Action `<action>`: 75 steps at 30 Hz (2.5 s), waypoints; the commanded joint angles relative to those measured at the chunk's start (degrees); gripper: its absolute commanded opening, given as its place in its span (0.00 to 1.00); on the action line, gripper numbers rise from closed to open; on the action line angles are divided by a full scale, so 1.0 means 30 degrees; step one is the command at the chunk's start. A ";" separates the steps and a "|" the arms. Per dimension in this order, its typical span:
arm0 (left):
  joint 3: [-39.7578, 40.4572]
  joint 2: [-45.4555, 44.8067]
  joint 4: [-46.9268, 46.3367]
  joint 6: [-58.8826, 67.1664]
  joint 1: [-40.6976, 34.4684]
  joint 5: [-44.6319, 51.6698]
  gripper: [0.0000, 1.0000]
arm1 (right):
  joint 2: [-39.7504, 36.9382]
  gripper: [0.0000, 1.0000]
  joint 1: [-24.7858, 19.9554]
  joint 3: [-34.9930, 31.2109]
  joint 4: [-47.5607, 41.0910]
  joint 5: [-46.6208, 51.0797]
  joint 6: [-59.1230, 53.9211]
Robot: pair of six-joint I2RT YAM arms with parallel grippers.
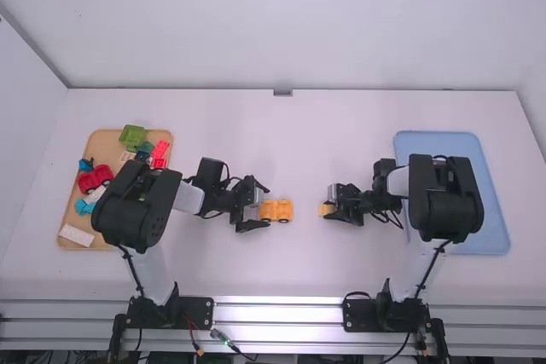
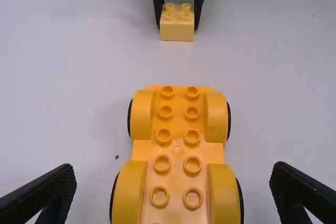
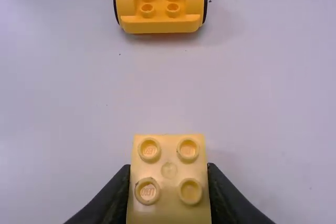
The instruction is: Assemble lego blocks to make yellow taxi
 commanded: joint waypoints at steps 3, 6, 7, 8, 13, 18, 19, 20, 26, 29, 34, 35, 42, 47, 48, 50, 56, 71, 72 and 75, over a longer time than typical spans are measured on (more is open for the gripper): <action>0.0255 0.0138 -0.0211 0.0153 0.0051 0.0226 0.99 | 0.0284 0.10 -0.0036 0.0124 -0.0087 -0.1362 0.0022; 0.0248 0.0452 0.0233 0.0138 -0.0051 0.0226 0.99 | 0.0262 0.12 -0.0036 0.0328 -0.0474 -0.1909 0.0022; 0.0248 0.0488 0.0277 0.0138 -0.0080 0.0233 0.99 | 0.0262 0.13 -0.0036 0.0364 -0.0532 -0.1938 0.0022; 0.0255 0.0670 0.0393 0.0160 -0.0168 0.0211 0.99 | 0.0255 0.18 -0.0036 0.0729 -0.1297 -0.2062 0.0036; 0.0444 0.1428 0.0962 0.0087 -0.0182 0.0831 0.99 | 0.0255 0.19 0.0029 0.2783 -0.5268 -0.1909 -0.0197; 0.0860 0.1865 0.0933 0.0095 -0.0350 0.0933 0.99 | 0.0255 0.17 0.0852 0.4248 -0.8779 -0.1559 -0.2761; 0.0933 0.1967 0.0940 0.0087 -0.0437 0.0889 0.99 | 0.0255 0.17 0.0984 0.4386 -0.9012 -0.1515 -0.2987; 0.0984 0.2004 0.0933 0.0087 -0.0503 0.0787 0.99 | 0.0255 0.18 0.1086 0.4459 -0.9107 -0.1523 -0.2965; 0.1137 0.2055 0.0933 0.0087 -0.1158 -0.0036 1.00 | 0.0255 0.17 0.1821 0.5406 -0.9435 -0.1523 -0.0998; 0.1013 0.2055 0.0867 0.0095 -0.1122 -0.0882 0.97 | 0.0255 0.17 0.2135 0.5792 -0.9464 -0.1552 -0.0189; 0.0918 0.2055 0.0838 0.0080 -0.1239 -0.0867 0.88 | 0.0255 0.16 0.2404 0.6098 -0.9384 -0.2390 0.0189; 0.0918 0.2055 0.0838 0.0087 -0.1231 -0.0845 0.88 | 0.0255 0.17 0.2433 0.6142 -0.9413 -0.2565 0.0189; 0.1020 0.2055 0.0765 0.0073 -0.1304 -0.0787 0.86 | -0.0874 0.12 0.2484 0.5814 -0.9151 -0.3767 0.0525; 0.1013 0.2055 0.0838 0.0087 -0.1304 -0.0787 0.86 | -0.2820 0.12 0.2965 0.4240 -0.5625 -0.3038 0.3956; 0.1013 0.2055 0.0809 0.0087 -0.1311 -0.0780 0.86 | -0.3045 0.12 0.3060 0.4007 -0.4969 -0.2747 0.4699; 0.1035 0.2055 0.0787 0.0087 -0.1304 -0.0721 0.86 | -0.3840 0.11 0.3504 0.3096 -0.2514 -0.1632 0.7541; 0.1013 0.2055 0.0845 0.0095 -0.1304 -0.0729 0.84 | -0.5982 0.09 0.5304 0.0138 0.2630 0.0503 1.0790; 0.1158 0.2055 0.0867 0.0124 -0.1304 -0.0787 0.60 | -0.6033 0.11 0.6535 -0.1690 0.6666 0.0576 1.2990; 0.1158 0.2055 0.0976 0.0051 -0.1304 -0.0787 0.58 | -0.5960 0.11 0.6630 -0.1690 0.6798 0.0561 1.3070; 0.1049 0.2055 0.1668 -0.0539 -0.1304 -0.0794 0.57 | -0.5107 0.11 0.6907 -0.1668 0.8255 0.0663 1.4127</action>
